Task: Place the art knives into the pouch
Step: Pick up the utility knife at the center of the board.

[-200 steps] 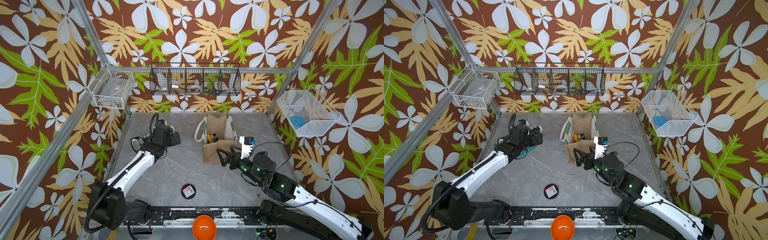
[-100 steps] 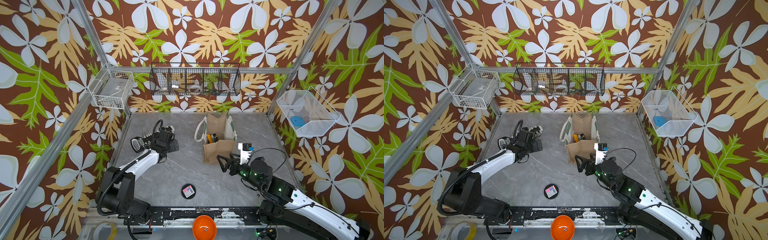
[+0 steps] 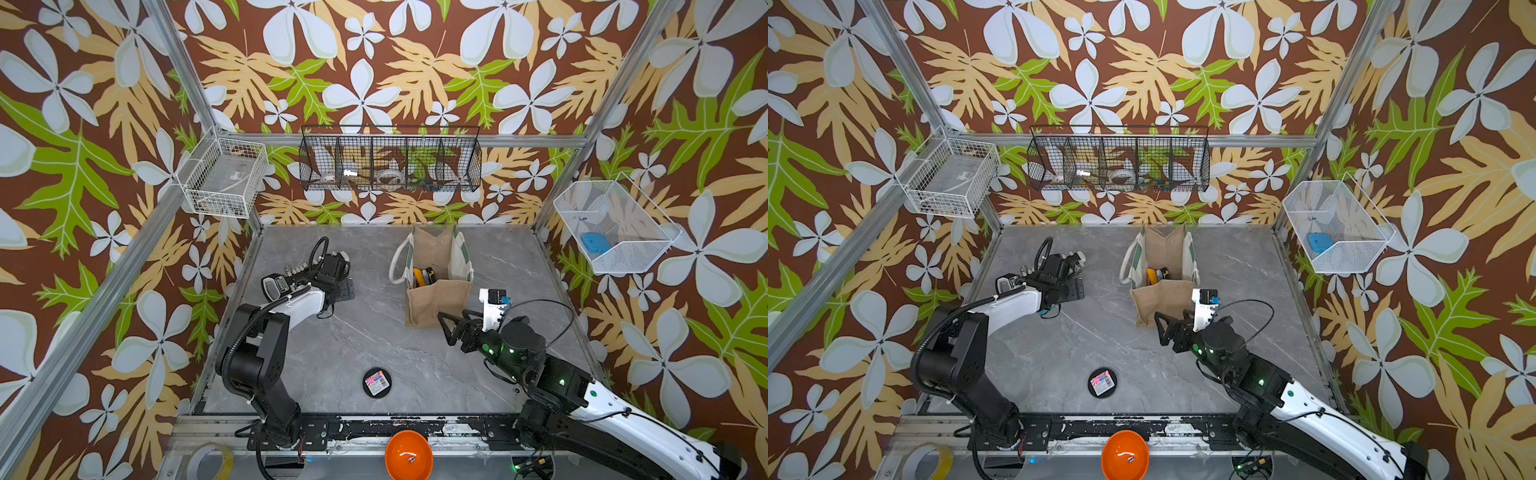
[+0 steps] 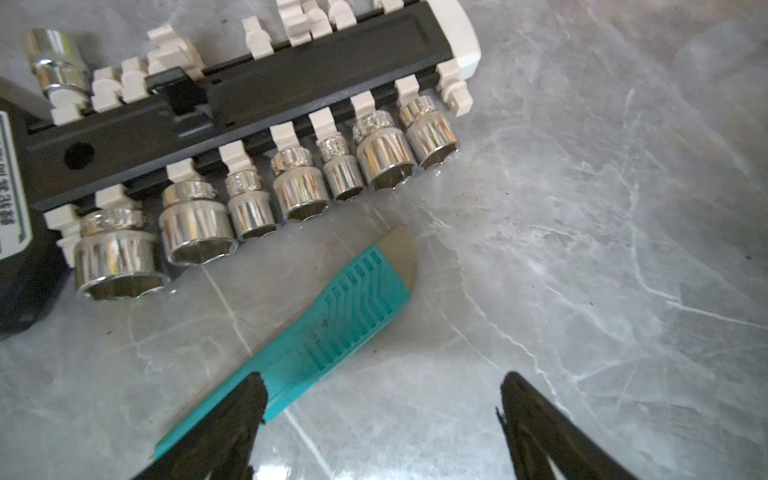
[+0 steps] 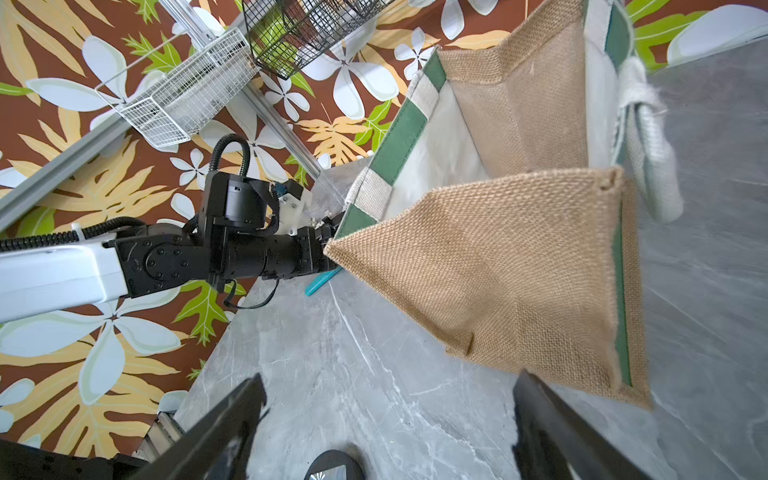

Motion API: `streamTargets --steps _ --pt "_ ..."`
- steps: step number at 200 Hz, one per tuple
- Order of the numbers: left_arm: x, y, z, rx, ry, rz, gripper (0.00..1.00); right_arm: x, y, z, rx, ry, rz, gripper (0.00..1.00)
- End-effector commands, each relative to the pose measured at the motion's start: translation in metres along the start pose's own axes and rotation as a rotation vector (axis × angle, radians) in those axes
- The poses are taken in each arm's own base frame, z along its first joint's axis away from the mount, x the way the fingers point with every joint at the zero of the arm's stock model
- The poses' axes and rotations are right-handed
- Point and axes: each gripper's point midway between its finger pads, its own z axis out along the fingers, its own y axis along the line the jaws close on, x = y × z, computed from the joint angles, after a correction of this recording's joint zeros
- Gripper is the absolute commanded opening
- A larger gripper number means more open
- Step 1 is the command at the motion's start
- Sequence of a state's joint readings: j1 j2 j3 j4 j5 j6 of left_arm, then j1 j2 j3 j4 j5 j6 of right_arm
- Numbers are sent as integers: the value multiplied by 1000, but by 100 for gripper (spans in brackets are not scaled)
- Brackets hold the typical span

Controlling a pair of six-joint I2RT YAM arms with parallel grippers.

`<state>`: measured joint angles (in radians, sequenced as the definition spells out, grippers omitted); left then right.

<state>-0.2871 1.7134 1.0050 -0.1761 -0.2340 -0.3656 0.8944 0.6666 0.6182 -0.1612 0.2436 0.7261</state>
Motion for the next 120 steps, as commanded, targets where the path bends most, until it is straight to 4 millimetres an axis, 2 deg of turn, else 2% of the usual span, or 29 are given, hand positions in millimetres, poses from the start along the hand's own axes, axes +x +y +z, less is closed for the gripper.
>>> streamTargets --steps 1,47,120 --pt "2 0 8 -11 23 19 86 -8 -1 -3 20 -18 6 93" --pt "-1 18 21 -145 44 76 75 -10 -4 -3 44 -26 -4 93" --pt "0 23 38 -126 92 76 68 -9 -10 1 88 -14 -26 94"
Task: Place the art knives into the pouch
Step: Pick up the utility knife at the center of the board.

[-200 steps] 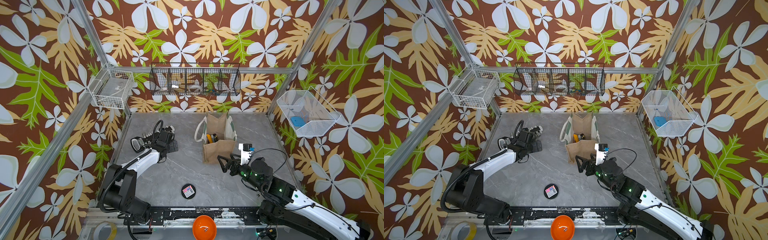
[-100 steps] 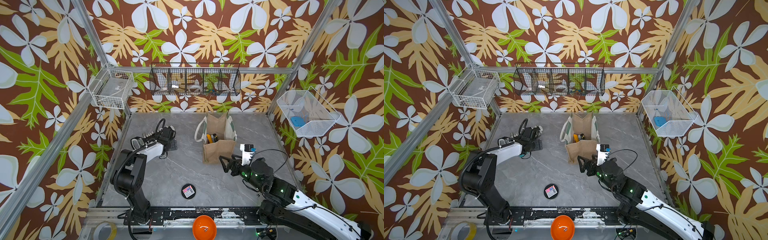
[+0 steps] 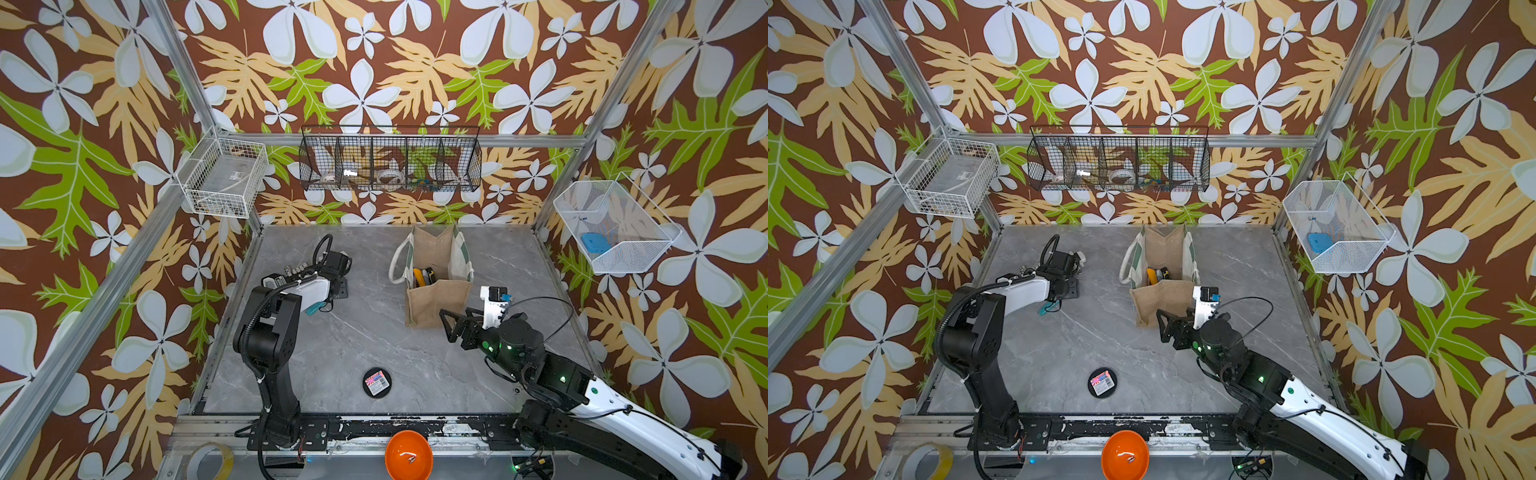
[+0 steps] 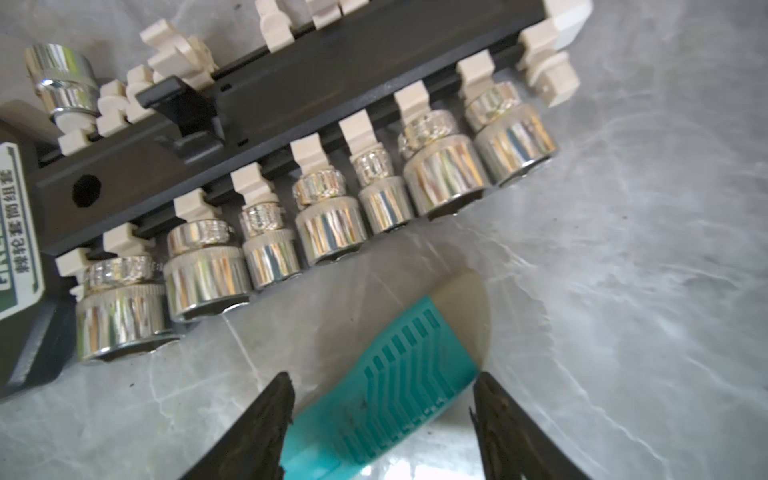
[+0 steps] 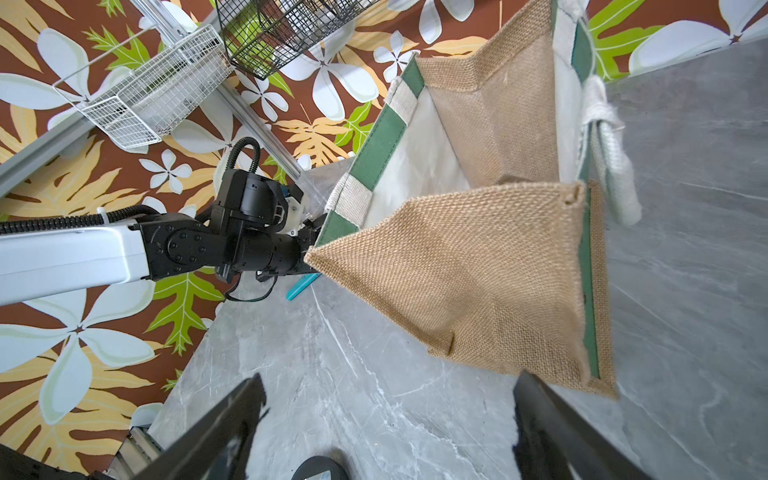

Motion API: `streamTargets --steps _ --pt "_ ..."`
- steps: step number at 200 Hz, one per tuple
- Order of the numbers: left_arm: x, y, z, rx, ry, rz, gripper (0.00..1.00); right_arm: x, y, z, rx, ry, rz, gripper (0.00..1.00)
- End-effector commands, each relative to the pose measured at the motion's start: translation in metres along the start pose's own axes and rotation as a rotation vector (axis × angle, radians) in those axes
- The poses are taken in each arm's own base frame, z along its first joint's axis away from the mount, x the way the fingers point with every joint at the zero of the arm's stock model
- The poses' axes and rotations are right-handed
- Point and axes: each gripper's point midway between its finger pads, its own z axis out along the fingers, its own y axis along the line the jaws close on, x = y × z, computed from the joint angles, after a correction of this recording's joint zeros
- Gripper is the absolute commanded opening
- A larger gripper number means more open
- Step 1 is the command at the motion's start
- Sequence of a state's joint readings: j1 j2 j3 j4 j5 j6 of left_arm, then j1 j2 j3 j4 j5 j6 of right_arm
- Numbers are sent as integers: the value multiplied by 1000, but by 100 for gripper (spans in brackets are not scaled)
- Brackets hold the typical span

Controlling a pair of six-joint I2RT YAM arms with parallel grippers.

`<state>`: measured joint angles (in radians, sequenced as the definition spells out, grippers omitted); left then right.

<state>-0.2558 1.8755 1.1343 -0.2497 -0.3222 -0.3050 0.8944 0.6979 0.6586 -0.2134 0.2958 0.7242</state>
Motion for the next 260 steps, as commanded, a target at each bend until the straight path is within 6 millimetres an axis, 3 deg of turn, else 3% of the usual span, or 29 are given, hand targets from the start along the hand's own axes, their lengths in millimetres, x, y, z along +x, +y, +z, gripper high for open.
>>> streamTargets --steps 1,22,43,143,215,260 --pt "4 1 4 13 29 14 68 -4 -3 0 23 -14 -11 93" --pt "6 -3 8 55 52 6 65 -4 -4 1 33 -15 -17 93" --pt "9 -10 10 96 64 17 55 -5 -4 2 40 -16 -24 93" --pt "29 -24 13 185 131 -19 35 -4 -3 9 57 -4 -51 93" --pt "40 -23 7 206 144 -50 30 -6 -2 11 59 -8 -54 93" --pt "36 -25 -5 239 124 -67 27 -7 1 13 53 -6 -55 93"
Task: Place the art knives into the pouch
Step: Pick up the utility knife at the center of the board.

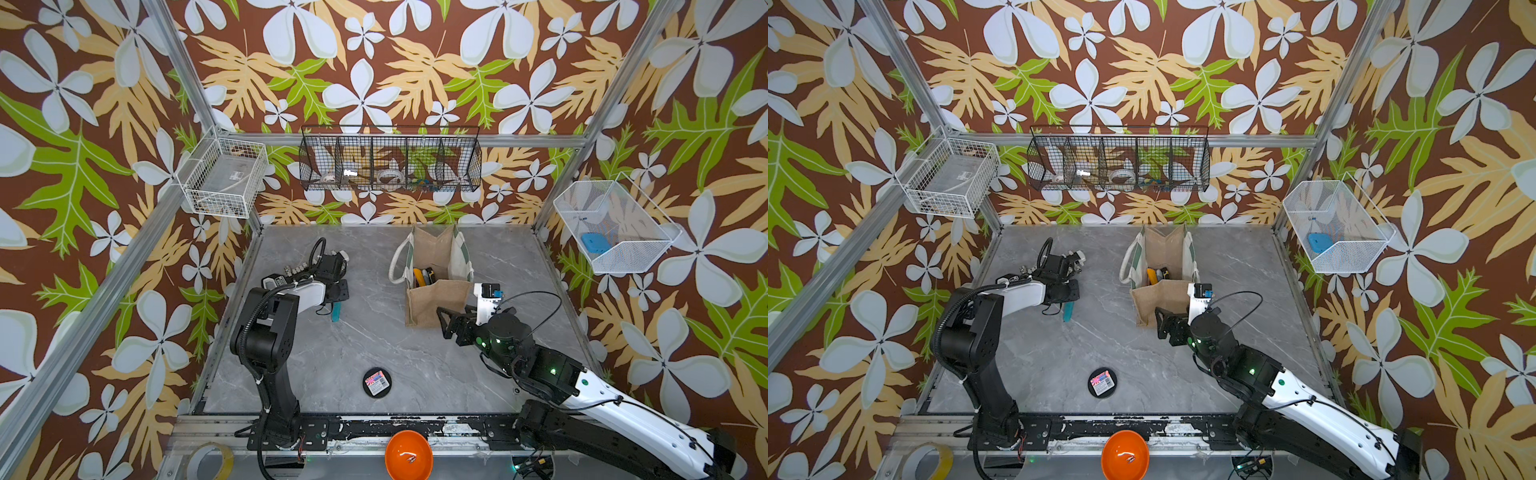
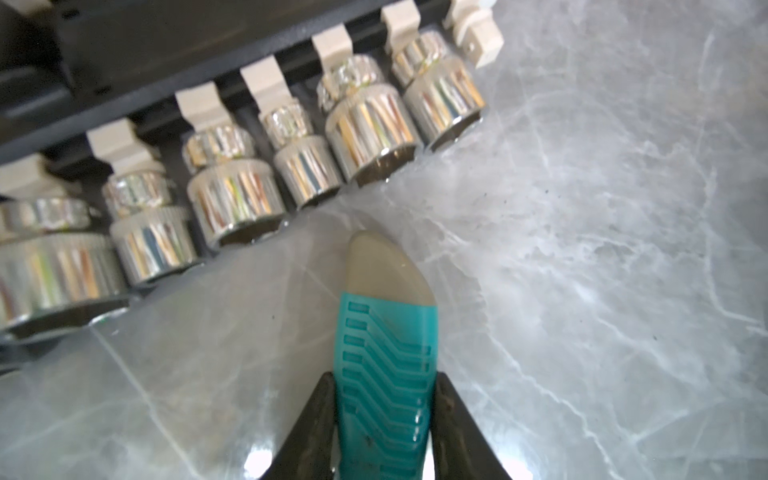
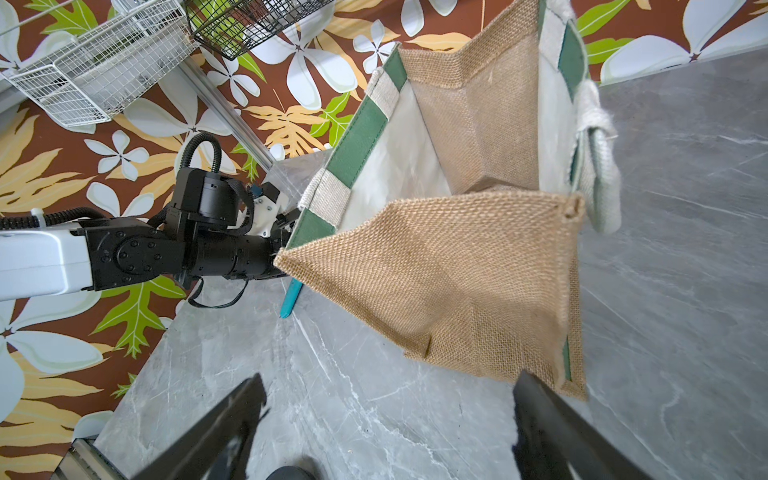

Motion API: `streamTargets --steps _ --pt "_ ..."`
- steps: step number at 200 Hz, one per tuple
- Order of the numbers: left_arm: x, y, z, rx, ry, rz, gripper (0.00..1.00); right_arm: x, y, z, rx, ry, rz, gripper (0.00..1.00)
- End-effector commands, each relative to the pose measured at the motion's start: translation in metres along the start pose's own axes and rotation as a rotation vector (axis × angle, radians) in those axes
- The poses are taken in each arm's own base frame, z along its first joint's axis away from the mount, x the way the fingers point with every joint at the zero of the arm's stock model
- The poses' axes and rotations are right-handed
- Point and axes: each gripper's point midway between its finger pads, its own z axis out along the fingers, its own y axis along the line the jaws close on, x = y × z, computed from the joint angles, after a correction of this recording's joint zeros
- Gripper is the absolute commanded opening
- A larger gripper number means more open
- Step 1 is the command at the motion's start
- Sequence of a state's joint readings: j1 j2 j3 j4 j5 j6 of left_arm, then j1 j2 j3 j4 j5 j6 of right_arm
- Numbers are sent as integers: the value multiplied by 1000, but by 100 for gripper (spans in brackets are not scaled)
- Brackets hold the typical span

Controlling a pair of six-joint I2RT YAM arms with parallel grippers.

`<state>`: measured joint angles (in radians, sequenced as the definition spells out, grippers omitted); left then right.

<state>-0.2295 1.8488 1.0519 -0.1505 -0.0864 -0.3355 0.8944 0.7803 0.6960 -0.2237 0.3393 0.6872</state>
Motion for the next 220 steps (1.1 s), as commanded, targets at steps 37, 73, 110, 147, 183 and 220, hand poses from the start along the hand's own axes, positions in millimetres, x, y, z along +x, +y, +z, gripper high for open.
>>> streamTargets --steps 37,73,110,147,183,220 --pt "10 -3 -21 33 39 -27 26 -7 6 1 -13 -14 -2 93" --pt "3 -17 -40 65 1 -14 26 -5 6 3 -10 -4 -4 92" --pt "-7 -43 -70 106 -42 19 26 -7 1 4 31 -3 -32 91" --pt "-25 -80 -116 202 -125 52 26 -6 -12 3 104 1 -90 88" --pt "-45 -117 -163 289 -210 79 26 -3 -17 4 119 -5 -109 90" --pt "-52 -168 -203 421 -260 120 24 -13 -6 4 84 -24 -127 91"
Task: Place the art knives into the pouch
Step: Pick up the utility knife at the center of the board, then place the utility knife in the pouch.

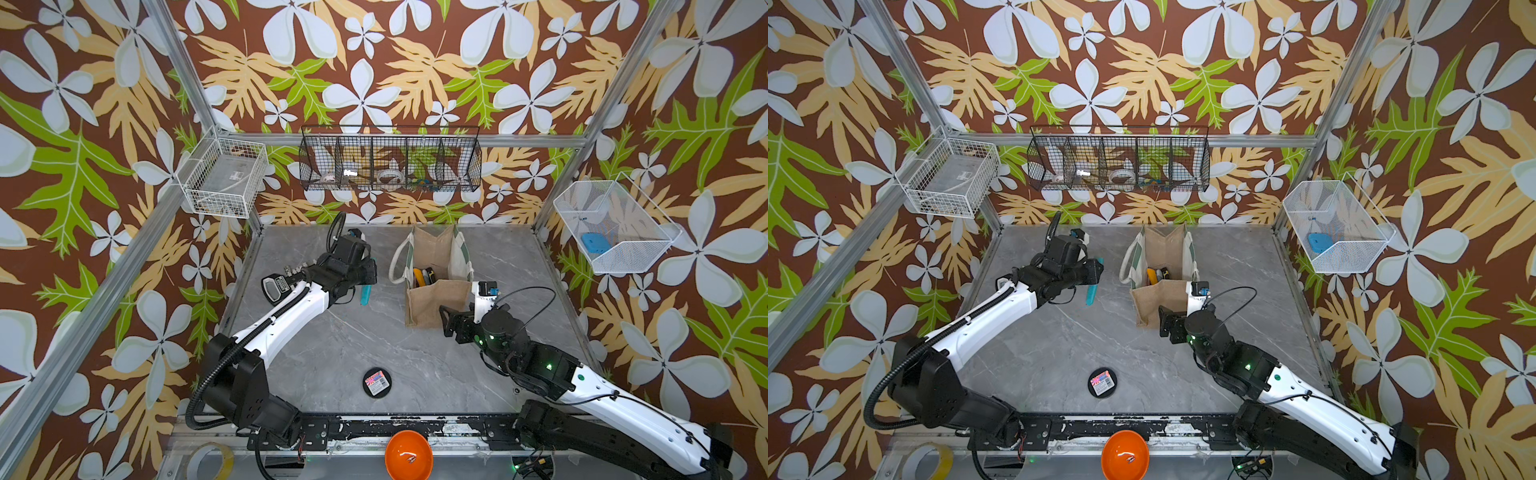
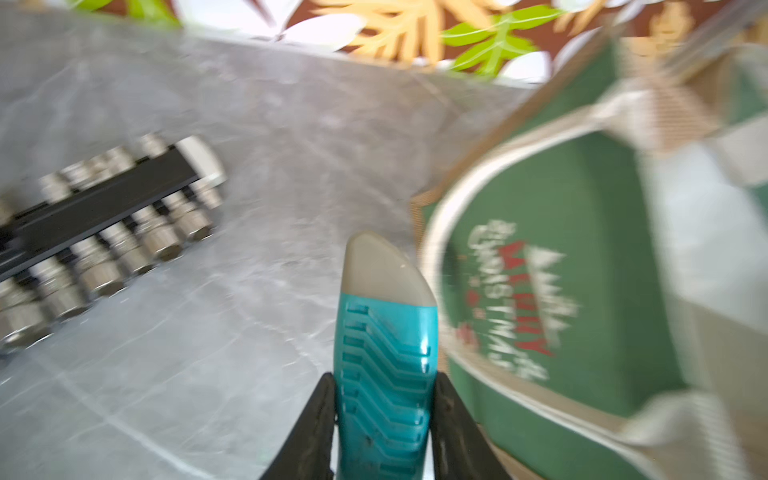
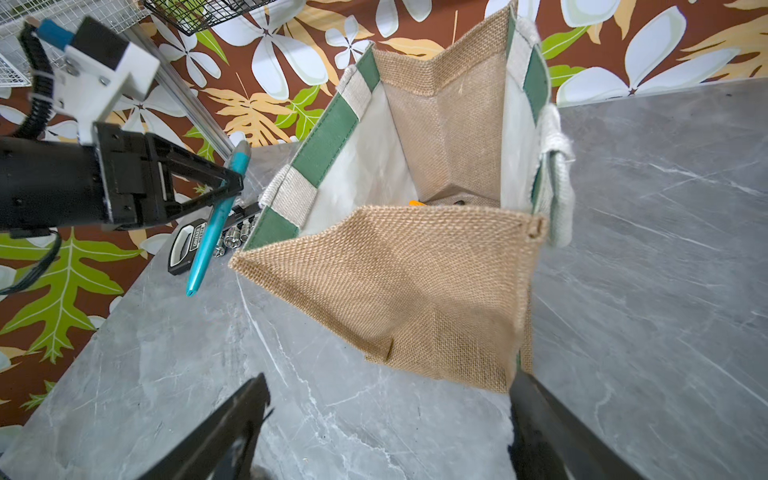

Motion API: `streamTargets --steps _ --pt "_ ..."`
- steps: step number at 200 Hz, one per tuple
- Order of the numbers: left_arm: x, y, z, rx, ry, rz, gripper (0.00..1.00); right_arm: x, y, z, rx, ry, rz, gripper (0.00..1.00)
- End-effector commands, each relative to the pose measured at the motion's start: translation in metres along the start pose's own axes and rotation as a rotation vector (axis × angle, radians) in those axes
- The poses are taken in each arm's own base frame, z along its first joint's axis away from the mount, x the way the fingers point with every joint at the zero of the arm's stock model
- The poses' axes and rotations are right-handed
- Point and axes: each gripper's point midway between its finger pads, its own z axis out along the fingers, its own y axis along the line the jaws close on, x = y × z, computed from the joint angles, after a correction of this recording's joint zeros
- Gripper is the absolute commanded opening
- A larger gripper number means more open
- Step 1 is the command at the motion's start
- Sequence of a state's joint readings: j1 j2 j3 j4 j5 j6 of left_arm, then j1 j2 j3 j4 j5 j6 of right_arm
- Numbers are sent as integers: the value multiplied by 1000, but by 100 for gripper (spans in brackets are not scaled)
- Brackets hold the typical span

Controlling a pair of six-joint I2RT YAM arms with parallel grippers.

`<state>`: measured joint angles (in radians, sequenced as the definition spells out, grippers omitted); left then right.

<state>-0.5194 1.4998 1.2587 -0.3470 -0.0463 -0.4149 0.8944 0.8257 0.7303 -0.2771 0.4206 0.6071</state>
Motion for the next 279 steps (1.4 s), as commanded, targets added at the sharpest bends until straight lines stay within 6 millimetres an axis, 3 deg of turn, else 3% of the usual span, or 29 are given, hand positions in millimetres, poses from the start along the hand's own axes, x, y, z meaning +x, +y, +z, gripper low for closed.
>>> streamTargets --steps 1,41,91,149,207,223,234,257,271,279 --pt "-10 -27 -10 63 -21 0 24 -12 6 -1 -17 -31 -20 91" --pt "-33 -93 -32 185 -78 73 25 -22 19 -4 -71 -47 -14 92" --pt "-47 -137 -32 253 -90 132 26 -37 -9 -16 52 -140 -3 94" --pt "-44 -162 20 288 -12 156 25 -37 -22 -22 99 -165 -10 95" --pt "-20 -166 72 267 84 157 29 -31 -41 -29 172 -162 4 96" --pt "-14 -165 77 264 103 161 37 -29 -47 -31 190 -168 11 96" --pt "-12 -164 76 261 106 167 48 -28 -49 -32 196 -170 11 96" --pt "-24 -160 64 236 63 190 68 -24 -53 -31 215 -166 8 97" --pt "-34 -157 51 224 23 205 84 -24 -53 -30 222 -160 4 98" --pt "-39 -157 42 223 1 215 99 -25 -53 -29 226 -159 5 99"
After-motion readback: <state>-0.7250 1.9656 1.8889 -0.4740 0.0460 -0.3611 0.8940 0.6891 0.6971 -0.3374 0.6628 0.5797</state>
